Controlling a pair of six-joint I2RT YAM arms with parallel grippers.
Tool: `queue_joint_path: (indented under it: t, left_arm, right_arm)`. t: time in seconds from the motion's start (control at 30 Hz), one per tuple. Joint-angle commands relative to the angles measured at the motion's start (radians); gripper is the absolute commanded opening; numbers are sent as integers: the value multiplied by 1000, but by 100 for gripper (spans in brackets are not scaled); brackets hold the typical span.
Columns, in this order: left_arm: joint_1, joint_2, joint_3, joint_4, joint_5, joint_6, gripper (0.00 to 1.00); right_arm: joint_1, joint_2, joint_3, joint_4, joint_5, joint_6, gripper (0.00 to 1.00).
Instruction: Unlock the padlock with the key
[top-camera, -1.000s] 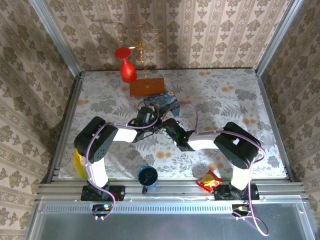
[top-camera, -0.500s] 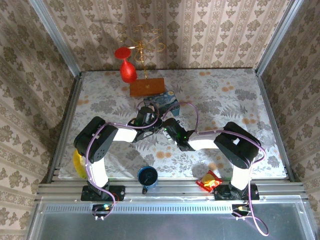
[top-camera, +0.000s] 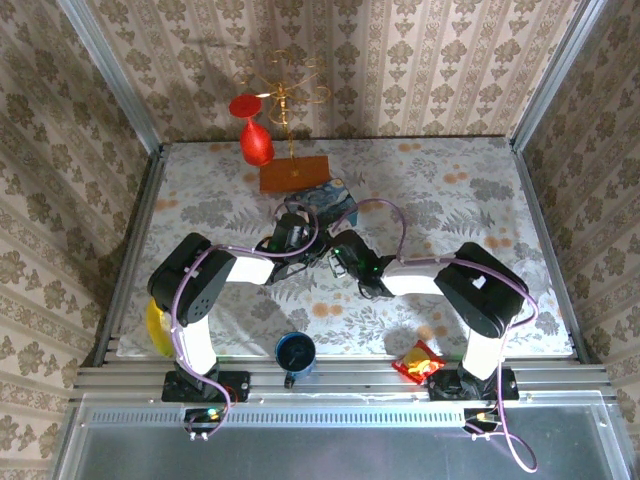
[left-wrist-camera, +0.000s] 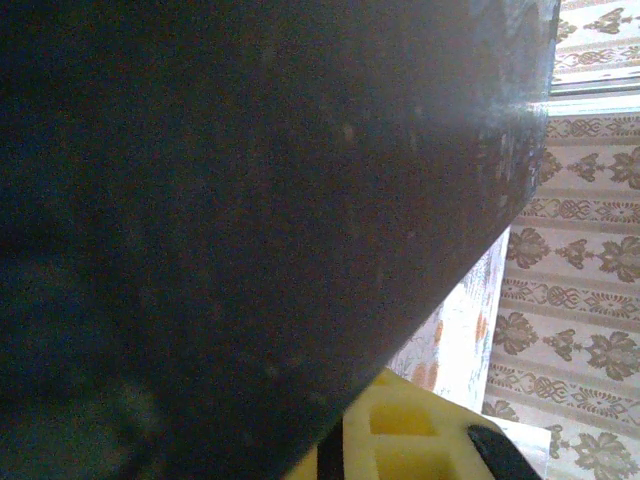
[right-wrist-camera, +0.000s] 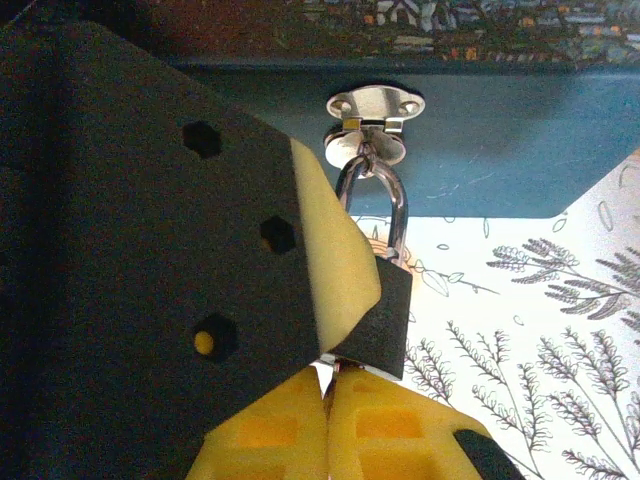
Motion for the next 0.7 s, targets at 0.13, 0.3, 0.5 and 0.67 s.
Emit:
queue_joint_path:
  t: [0.13, 0.3, 0.5, 0.67]
  left_arm:
    - [-23, -10, -4, 2, 114, -39, 0]
    - [-23, -8, -11, 8, 113, -42, 0]
    - [-22, -8, -15, 15, 111, -43, 0]
    - [-23, -6, -16, 18, 111, -44, 0]
  right_arm:
    - [-72, -26, 6, -29, -110, 86, 0]
    - [-118, -20, 9, -39, -230, 132, 0]
    - [-184, -23, -1, -32, -346, 205, 0]
    - [-244, -21, -9, 5, -478, 268, 0]
